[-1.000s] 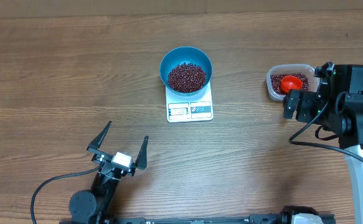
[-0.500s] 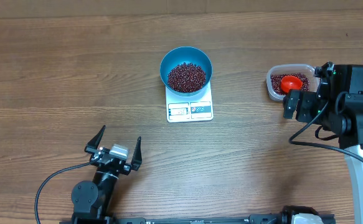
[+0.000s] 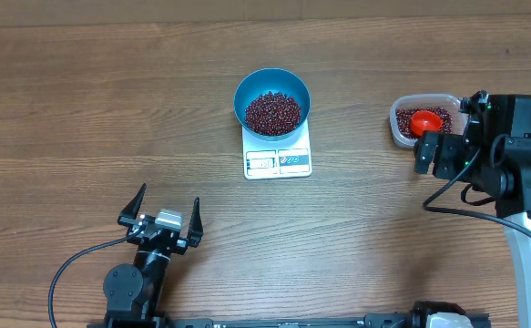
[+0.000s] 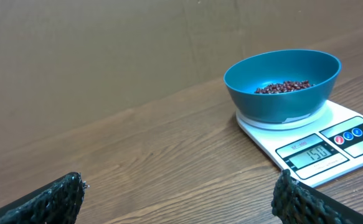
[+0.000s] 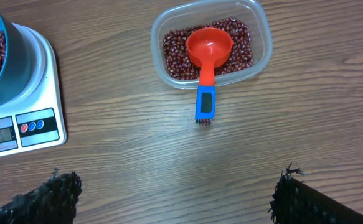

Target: Scoop item into bowl and weigh 150g on scale

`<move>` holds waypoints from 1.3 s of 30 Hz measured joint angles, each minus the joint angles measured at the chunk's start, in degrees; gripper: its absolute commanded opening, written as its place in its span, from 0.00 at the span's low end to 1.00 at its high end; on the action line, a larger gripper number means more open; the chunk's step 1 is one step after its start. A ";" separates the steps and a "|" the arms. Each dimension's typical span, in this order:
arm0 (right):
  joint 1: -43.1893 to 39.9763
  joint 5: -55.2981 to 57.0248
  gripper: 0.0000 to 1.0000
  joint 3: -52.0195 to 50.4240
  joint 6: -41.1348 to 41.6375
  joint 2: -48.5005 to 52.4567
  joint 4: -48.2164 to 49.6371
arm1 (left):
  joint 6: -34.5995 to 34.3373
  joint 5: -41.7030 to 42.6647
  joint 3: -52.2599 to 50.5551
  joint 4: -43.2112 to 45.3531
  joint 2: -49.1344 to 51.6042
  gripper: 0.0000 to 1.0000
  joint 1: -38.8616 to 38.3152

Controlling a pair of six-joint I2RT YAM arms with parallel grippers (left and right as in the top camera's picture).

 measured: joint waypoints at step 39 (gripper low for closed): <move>-0.02 0.00 1.00 0.00 0.02 0.00 0.00 | -7.13 -4.24 0.00 -0.42 0.00 0.99 0.00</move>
